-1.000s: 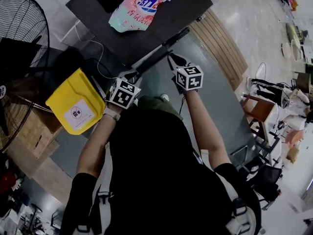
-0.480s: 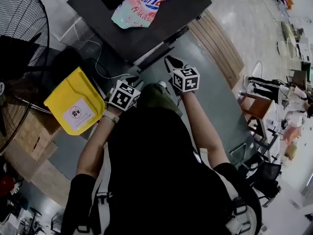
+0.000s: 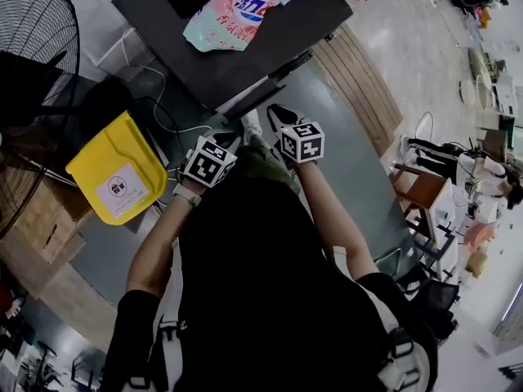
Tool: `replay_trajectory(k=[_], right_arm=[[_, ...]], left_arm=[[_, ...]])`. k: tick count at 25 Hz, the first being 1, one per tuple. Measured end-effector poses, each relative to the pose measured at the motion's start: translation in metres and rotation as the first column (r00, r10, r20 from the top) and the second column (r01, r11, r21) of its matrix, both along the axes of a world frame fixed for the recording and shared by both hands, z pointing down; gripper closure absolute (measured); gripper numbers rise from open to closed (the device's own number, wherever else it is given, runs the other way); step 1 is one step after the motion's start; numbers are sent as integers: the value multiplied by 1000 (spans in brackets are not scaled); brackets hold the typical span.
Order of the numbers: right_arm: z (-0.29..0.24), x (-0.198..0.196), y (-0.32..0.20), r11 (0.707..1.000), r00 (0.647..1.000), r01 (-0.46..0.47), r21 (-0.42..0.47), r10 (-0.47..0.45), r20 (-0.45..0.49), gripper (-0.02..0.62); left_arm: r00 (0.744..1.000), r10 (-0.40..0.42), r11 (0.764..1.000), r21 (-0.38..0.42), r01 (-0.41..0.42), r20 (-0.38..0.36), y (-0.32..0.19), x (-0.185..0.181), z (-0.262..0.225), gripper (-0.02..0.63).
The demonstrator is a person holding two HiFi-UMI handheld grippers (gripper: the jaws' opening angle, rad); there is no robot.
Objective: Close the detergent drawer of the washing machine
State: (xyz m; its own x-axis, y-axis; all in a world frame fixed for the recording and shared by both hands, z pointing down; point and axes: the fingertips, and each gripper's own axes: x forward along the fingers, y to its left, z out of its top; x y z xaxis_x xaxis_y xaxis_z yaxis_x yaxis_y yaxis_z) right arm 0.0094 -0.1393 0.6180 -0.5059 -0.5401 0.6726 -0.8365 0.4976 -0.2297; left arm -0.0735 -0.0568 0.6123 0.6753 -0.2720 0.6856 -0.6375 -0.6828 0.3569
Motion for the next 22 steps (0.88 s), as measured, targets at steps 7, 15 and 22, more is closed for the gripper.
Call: replay_trajectory(k=[7, 15, 22], right_arm=[[3, 1, -15, 996, 996, 88, 2, -87, -27, 555], [4, -1, -20, 983, 983, 184, -11, -184, -25, 558], [6, -1, -23, 964, 962, 266, 2, -266, -61, 572]], left_arm=[[1000, -23, 999, -48, 22, -14, 0, 20, 8, 587], [991, -115, 986, -131, 106, -65, -7, 29, 12, 595], [975, -211, 972, -119, 202, -71, -17, 27, 16, 595]])
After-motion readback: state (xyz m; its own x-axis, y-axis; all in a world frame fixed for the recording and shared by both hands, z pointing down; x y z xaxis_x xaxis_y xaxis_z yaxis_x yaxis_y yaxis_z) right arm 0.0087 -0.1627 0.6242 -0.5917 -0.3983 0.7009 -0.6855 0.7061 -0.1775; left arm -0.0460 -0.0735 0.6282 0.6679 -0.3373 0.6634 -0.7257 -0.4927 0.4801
